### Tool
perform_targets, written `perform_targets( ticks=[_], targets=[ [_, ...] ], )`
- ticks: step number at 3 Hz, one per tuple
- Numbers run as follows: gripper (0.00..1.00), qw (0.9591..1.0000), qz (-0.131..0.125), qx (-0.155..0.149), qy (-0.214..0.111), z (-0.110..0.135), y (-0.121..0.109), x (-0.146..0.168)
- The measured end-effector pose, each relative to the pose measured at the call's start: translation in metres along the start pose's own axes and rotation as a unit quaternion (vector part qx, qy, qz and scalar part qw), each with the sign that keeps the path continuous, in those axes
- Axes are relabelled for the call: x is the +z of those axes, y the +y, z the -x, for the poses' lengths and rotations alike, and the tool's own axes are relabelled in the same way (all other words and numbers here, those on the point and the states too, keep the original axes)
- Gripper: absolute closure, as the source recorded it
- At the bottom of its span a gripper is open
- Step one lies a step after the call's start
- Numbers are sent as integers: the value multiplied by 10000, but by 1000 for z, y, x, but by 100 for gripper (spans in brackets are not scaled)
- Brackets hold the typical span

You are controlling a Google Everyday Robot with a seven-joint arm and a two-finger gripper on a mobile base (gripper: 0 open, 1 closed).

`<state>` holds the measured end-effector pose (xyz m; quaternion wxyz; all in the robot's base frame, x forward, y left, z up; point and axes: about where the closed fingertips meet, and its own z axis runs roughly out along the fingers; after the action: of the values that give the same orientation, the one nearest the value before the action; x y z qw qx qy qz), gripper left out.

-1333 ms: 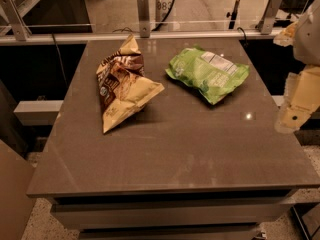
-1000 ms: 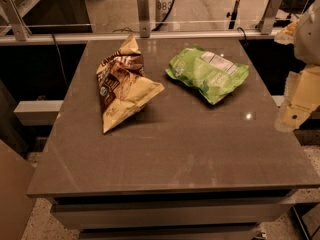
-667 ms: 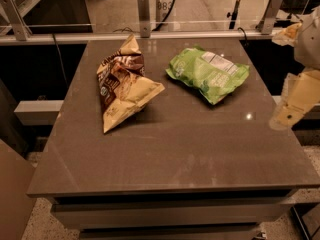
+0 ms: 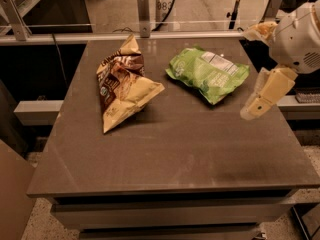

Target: Pick brown chip bag

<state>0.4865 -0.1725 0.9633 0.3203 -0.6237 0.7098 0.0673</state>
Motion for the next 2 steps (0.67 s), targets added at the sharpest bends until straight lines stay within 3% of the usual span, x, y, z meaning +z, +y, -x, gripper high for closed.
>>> perform_targets(
  ticks=[1,2],
  targets=[
    [0,10000,-1,18,8,0,0,0],
    [0,9995,23,32,-315,12,-10,22]
  ],
)
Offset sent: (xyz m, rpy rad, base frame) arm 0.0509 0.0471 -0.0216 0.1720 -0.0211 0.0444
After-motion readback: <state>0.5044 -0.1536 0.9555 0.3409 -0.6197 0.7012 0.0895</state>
